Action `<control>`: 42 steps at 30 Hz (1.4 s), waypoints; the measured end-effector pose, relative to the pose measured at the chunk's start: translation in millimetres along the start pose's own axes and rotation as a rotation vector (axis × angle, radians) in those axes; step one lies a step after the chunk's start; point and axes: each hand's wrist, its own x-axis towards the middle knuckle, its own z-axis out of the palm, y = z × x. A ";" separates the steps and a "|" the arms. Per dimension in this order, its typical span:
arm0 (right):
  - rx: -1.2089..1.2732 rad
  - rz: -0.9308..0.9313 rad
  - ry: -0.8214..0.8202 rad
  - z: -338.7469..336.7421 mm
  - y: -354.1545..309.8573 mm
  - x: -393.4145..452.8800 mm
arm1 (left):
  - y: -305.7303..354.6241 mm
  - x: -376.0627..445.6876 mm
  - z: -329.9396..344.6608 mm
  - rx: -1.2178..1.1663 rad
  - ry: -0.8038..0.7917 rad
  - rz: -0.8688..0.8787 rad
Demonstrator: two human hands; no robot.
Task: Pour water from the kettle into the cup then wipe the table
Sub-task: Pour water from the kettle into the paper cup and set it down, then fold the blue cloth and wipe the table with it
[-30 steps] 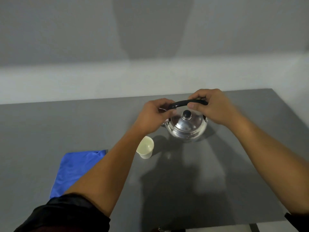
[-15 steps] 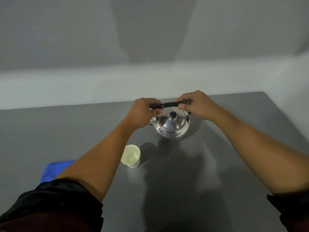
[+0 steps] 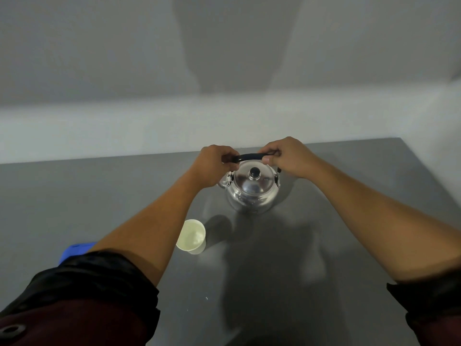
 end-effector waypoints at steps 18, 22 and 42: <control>-0.107 -0.006 0.070 11.9 -5.2 -6.5 | -6.0 -25.2 -6.6 -0.081 0.077 -0.023; -0.150 -0.091 0.204 22.4 -26.6 -18.4 | -10.8 -61.5 -32.8 -0.081 0.112 -0.022; 0.245 -0.002 -0.120 303.2 -200.4 -112.1 | -210.2 -330.3 -105.1 -0.114 0.367 -0.514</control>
